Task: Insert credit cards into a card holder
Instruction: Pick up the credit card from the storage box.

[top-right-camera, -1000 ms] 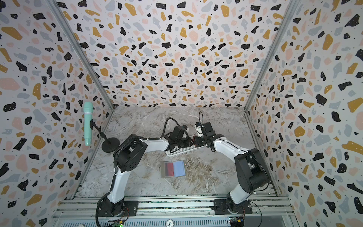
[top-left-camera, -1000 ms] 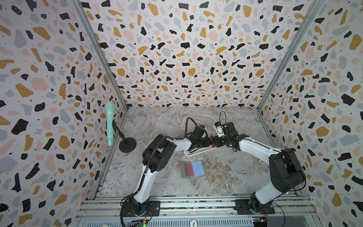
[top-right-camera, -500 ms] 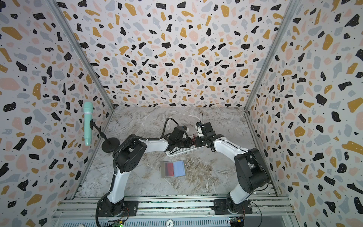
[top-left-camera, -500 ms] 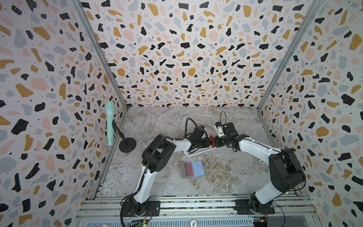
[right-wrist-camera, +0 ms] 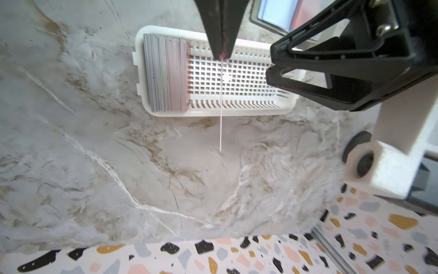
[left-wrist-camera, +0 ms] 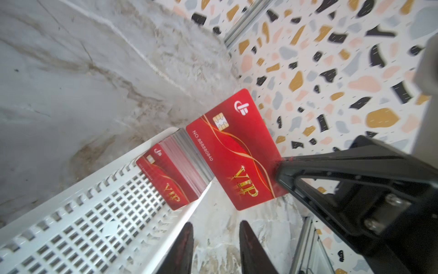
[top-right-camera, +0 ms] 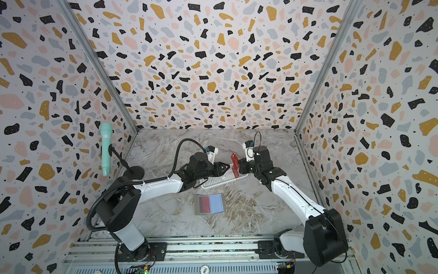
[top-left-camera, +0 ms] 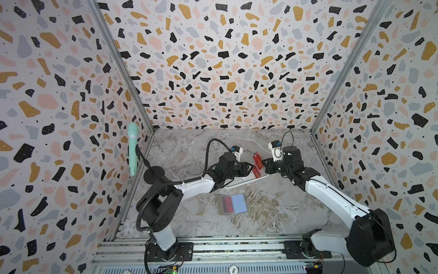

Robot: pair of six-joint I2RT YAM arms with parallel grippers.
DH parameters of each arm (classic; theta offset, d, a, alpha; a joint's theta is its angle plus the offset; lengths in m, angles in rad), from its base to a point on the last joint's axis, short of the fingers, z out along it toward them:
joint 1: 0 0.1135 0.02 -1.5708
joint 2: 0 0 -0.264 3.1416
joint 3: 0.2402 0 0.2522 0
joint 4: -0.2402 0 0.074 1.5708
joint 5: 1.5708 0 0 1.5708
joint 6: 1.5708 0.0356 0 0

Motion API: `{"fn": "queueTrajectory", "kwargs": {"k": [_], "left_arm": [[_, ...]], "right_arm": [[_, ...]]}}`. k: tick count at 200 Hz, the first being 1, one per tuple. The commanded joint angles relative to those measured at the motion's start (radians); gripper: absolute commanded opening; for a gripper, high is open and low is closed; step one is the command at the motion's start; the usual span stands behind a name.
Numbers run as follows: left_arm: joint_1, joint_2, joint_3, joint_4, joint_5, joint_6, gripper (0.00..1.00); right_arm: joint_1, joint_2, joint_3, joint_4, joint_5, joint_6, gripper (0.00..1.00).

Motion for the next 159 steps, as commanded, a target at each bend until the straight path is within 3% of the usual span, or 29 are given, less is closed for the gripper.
{"fn": "queueTrajectory", "kwargs": {"k": [1, 78, 159], "left_arm": [[0.003, -0.069, -0.063, 0.206, 0.041, -0.072, 0.36], [0.033, -0.157, -0.151, 0.529, 0.184, -0.270, 0.36], [0.032, -0.117, -0.169, 0.680, 0.227, -0.393, 0.32]], "right_arm": [[-0.031, -0.081, -0.020, 0.064, -0.134, 0.091, 0.02], [-0.111, -0.214, -0.074, 0.243, -0.471, 0.306, 0.02], [-0.112, -0.239, -0.126, 0.386, -0.579, 0.415, 0.03]]}}
